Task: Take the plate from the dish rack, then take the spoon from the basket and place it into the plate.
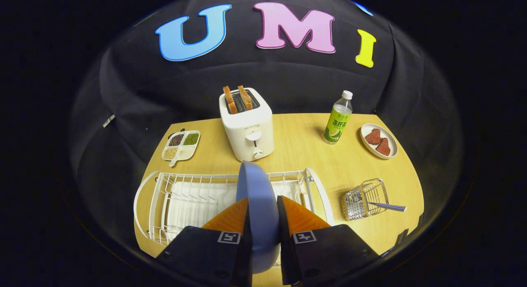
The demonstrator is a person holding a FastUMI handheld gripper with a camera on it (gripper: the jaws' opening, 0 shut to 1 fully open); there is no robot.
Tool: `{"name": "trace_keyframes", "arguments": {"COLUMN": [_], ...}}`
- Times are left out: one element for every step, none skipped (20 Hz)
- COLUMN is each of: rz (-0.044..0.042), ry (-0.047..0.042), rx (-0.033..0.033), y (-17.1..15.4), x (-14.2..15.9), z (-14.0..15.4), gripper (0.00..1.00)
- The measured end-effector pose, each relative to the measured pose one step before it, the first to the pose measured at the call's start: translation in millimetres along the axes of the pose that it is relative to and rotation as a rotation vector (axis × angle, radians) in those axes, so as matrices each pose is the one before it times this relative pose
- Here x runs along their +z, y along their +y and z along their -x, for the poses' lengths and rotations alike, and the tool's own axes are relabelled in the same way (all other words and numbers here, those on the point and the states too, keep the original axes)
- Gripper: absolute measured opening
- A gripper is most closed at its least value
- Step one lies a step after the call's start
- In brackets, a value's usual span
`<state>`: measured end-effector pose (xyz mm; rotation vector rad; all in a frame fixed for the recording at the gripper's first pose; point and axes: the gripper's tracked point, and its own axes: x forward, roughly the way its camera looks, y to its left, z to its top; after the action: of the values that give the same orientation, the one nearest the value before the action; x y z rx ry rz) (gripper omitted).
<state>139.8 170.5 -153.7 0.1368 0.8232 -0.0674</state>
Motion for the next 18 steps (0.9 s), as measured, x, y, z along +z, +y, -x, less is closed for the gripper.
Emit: {"name": "trace_keyframes", "arguments": {"rz": [-0.00169,0.00233,0.00071,-0.00281,-0.00252,0.00139,-0.00291,-0.00697,-0.00295,0.00265,0.01072,0.01426,0.01902,0.03524,0.03245,0.01471,-0.01322,-0.03513], "ry": [0.00537,0.00128,-0.00036,0.00330,0.00317,-0.00501,0.00026,0.00251,0.00151,-0.00440,-0.00478,-0.01195,-0.01888,-0.03597,-0.04504,-0.03348,-0.00587,0.01051], "rx": [-0.00612,-0.00781,-0.00451,-0.00228,-0.00203,-0.00232,-0.00293,-0.00549,-0.00398,-0.00737,-0.00688,-0.01412,-0.01552,-0.01970,-0.01110,-0.00913,0.00453,0.04434], "y": [-0.17,-1.20,-0.06,0.42,1.15,-0.16,-0.21,-0.59,-0.28,0.08,0.76,0.59,1.43,-0.50,0.05,1.16,1.00,7.96], "x": [-1.54,-2.75,0.05,-1.34,-0.64,1.75,0.18,0.00,0.51,0.46,1.62,1.15,3.82,9.11,12.20,11.13,5.73,2.25], "z": [1.52,2.23,0.55,1.23,1.00,0.46,0.09,-1.08,-0.19,0.49,-0.02,1.81,2.52,1.67,3.69,2.04,0.78,1.86], "gripper": [0.31,0.31,0.31,0.31,0.31,0.31,0.31,0.31,0.31,0.31,0.31,0.31,0.31,0.31,0.31,0.30,0.29,0.25]}}
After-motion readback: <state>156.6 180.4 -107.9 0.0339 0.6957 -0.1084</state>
